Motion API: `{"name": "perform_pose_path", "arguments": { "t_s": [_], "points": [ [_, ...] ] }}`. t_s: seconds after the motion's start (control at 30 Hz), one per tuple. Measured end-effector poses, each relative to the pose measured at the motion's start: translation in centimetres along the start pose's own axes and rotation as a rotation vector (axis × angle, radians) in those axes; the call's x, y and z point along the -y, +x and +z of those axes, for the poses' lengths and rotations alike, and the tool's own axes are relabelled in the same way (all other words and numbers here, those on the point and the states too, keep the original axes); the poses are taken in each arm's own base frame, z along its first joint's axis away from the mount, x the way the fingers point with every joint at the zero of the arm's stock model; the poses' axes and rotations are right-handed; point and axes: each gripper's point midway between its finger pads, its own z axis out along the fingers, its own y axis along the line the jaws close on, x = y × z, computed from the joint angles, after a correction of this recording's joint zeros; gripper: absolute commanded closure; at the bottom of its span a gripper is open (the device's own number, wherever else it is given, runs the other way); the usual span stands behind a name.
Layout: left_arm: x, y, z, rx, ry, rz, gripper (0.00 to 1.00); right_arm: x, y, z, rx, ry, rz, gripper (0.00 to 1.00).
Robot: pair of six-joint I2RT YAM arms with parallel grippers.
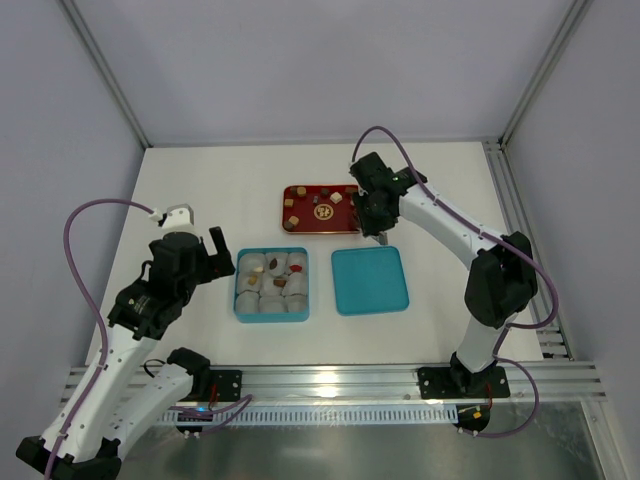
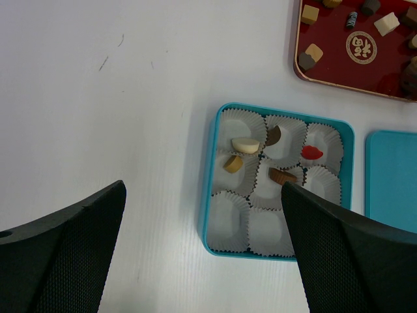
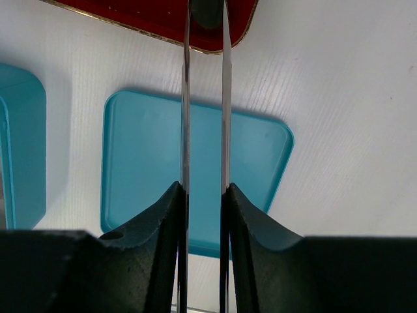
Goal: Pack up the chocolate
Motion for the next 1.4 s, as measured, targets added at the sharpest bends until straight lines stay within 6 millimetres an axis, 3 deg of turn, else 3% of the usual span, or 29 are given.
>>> {"name": "perform_pose_path", "arguments": {
  "t_s": [0.3,0.53,0.73,0.87,1.03,1.2,1.4],
  "points": [
    [0.0,0.0,0.0,0.0,0.0,0.0,0.0,-0.3,-2.0,-1.2,0.054,-0.012,0.006,0.67],
    [0.0,0.0,0.0,0.0,0.0,0.0,0.0,-0.3,-2.2,-1.8,0.061,-0.017,0.006,0.68],
    [0.0,0.0,0.0,0.0,0.0,0.0,0.0,-1.1,-2.2,-4.3,0.102,-0.052,-0.004,0.68],
    [0.0,0.0,0.0,0.0,0.0,0.0,0.0,-3.4,-1.9,-7.2,0.159,-0.103,-0.044,0.68],
    [0.0,0.0,0.0,0.0,0.0,0.0,0.0,-8.2,-0.1,-10.7,0.205,-0.197,-0.129,0.68],
    [0.0,0.0,0.0,0.0,0.0,0.0,0.0,-12.5,2.8,-12.0,0.181,-0.266,-0.216,0.68],
    [0.0,0.0,0.0,0.0,0.0,0.0,0.0,-15.3,6.3,-12.4,0.127,-0.298,-0.284,0.68]
  ]
}}
